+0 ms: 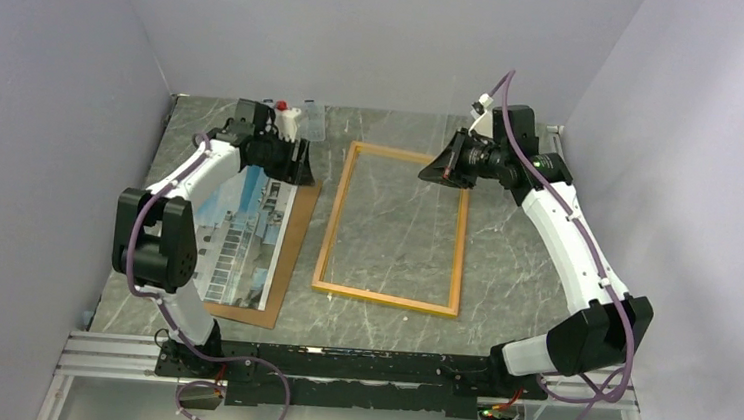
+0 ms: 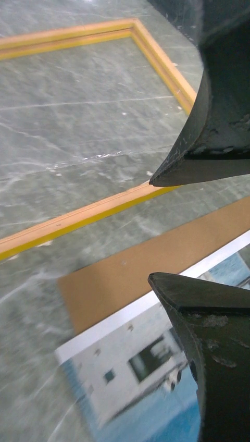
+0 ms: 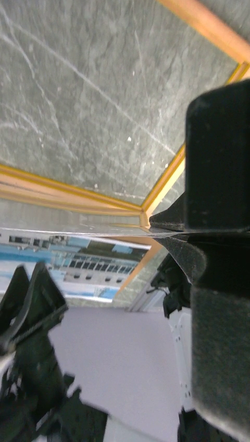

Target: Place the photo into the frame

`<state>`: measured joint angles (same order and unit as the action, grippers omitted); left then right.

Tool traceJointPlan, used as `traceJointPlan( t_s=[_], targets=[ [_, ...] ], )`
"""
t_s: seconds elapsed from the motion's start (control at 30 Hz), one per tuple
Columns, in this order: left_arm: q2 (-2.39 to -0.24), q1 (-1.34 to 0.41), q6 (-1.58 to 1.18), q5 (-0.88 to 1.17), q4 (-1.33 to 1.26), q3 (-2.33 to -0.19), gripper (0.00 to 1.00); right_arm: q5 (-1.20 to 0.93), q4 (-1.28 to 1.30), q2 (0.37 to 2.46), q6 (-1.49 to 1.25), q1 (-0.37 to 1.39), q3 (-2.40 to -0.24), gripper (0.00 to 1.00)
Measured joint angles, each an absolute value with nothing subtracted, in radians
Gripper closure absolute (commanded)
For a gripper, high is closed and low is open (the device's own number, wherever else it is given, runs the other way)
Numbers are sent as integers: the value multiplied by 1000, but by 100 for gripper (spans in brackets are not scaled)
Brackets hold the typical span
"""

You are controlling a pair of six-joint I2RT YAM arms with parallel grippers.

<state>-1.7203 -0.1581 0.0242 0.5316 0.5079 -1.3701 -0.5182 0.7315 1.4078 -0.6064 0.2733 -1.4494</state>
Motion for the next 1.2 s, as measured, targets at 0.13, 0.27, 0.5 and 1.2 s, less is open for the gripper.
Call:
traceJointPlan(
  t_s=[0.13,0.27,0.5,1.2],
  targets=[
    [-1720,-170,22,536,515,-1287,36,-560,674,1406,-655,271,-1414,100],
    [-1720,-169,22,537,516,-1266,37,-570,644,1406,-684,270,-1373,100],
    [-1720,-168,23,538,512,-1255,38,-574,624,1406,-690,269,-1338,100],
    [-1720,-186,25,538,513,-1214,40,-567,535,1406,-692,232,-1224,100]
  ],
)
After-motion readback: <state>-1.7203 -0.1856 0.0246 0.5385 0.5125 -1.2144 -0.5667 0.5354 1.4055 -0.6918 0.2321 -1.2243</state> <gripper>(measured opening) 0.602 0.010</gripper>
